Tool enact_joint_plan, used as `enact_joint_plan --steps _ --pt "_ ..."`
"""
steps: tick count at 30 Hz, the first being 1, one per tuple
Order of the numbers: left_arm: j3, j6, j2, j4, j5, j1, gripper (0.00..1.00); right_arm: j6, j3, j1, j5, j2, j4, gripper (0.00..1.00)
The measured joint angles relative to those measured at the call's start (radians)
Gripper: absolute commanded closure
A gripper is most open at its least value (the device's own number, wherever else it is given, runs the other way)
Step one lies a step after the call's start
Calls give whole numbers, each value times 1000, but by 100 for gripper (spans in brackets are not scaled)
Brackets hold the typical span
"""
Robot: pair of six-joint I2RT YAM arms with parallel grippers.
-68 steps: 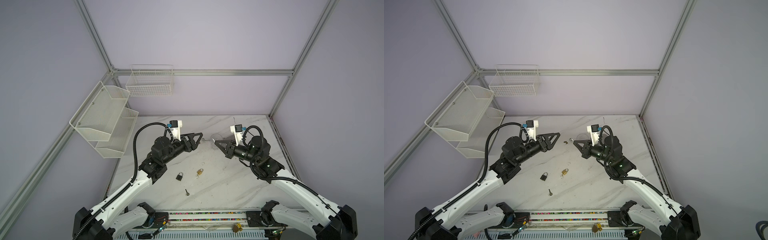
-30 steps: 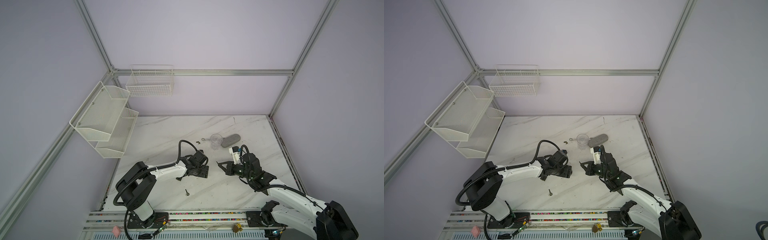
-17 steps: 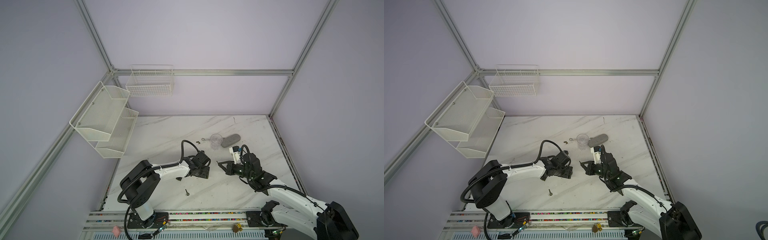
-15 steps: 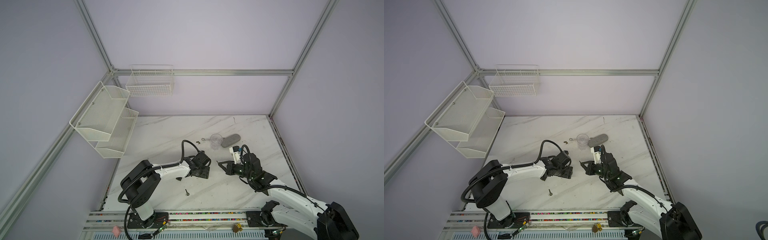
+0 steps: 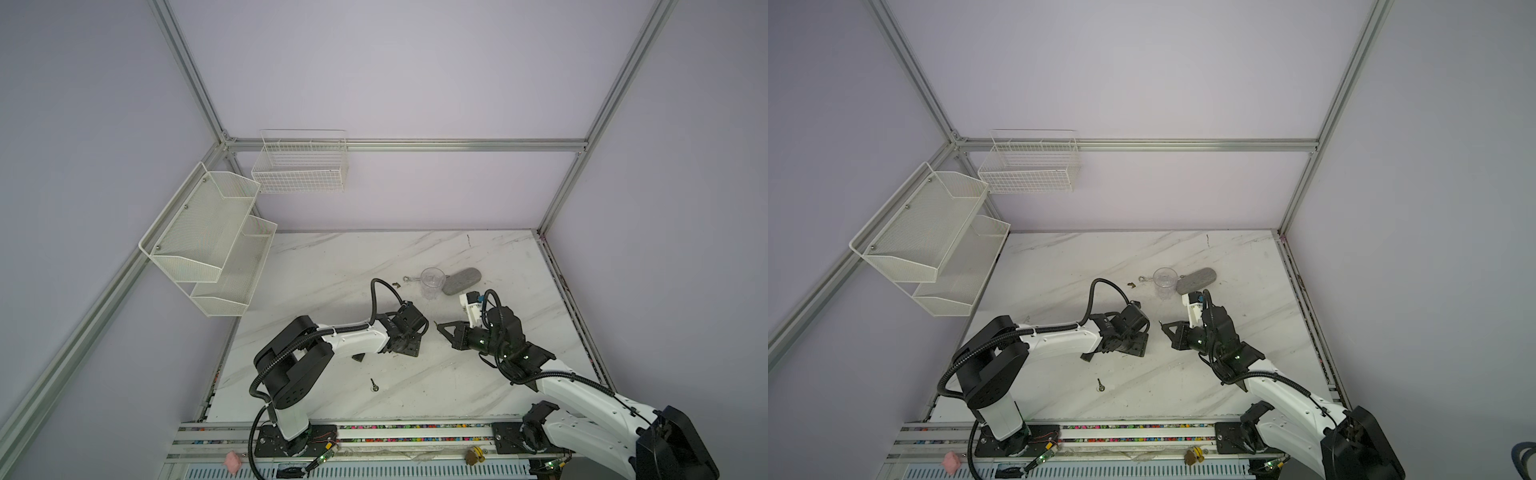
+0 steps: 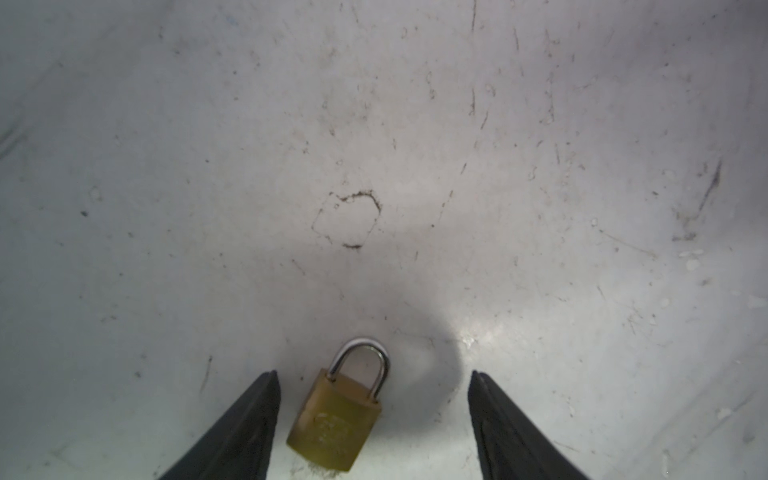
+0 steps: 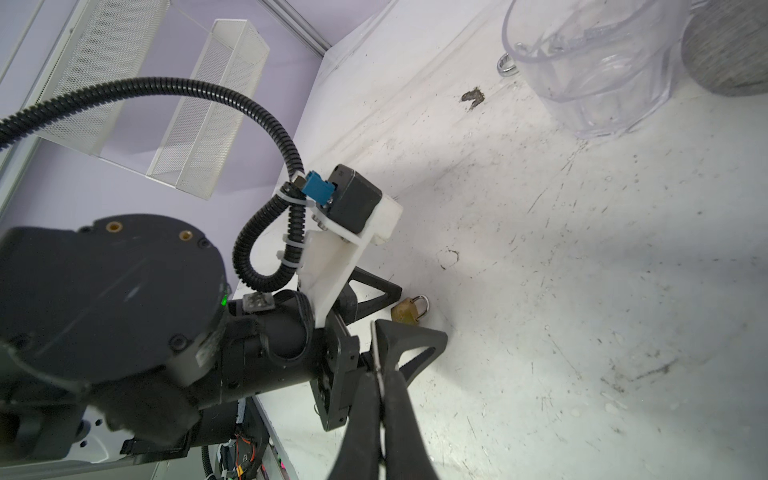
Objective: Unlock with the key
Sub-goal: 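Lower and close the left gripper on the brass padlock body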
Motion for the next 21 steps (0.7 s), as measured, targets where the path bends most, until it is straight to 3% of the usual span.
enact_joint_plan --steps 9,21 --pt "51 -58 37 -108 -85 -56 43 0 0 0 3 -1 0 100" --pt "192 -110 131 -231 -158 -94 44 1 0 0 11 -19 -1 100"
